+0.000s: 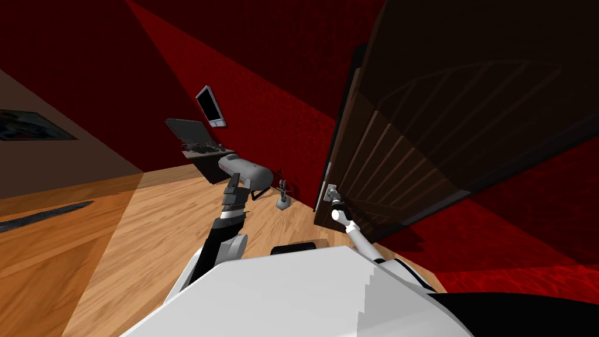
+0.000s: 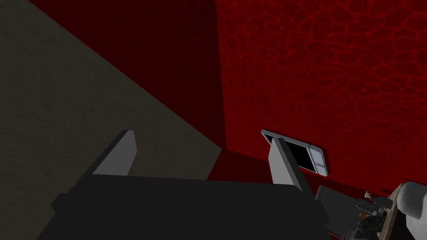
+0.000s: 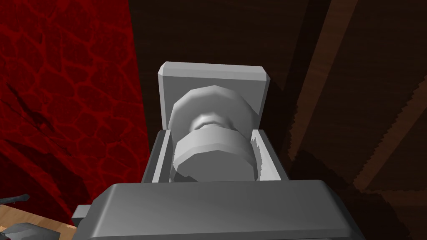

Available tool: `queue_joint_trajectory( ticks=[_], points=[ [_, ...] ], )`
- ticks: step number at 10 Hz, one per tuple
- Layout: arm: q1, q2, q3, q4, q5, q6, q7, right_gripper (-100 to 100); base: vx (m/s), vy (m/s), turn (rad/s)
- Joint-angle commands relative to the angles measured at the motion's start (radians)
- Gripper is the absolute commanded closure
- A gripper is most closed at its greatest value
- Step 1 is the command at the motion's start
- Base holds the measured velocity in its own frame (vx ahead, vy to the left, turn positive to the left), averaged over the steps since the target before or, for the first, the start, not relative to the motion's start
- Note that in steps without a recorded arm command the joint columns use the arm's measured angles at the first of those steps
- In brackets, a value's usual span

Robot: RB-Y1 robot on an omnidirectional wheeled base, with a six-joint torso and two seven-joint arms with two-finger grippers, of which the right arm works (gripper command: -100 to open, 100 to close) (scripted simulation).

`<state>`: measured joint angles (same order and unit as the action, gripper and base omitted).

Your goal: Pull the door open

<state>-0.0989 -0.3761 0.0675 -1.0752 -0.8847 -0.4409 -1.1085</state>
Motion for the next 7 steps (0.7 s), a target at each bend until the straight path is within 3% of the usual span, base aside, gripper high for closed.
queue_joint_trajectory(
  ticks=[1, 5, 6, 7],
  points=[
    [0.012, -0.013, 0.020, -0.015, -0.003, 0.003, -0.025, 100, -0.249, -0.072, 0.145],
    [0.031, -0.048, 0.067, -0.043, -0.006, 0.005, -0.076, 100, -0.254, -0.062, 0.141],
    [0.029, -0.044, 0.061, -0.036, -0.006, 0.006, -0.067, 100, -0.113, -0.027, 0.045],
    [0.039, -0.056, 0.082, -0.047, -0.004, 0.004, -0.085, 100, -0.132, -0.036, 0.082]
  ],
)
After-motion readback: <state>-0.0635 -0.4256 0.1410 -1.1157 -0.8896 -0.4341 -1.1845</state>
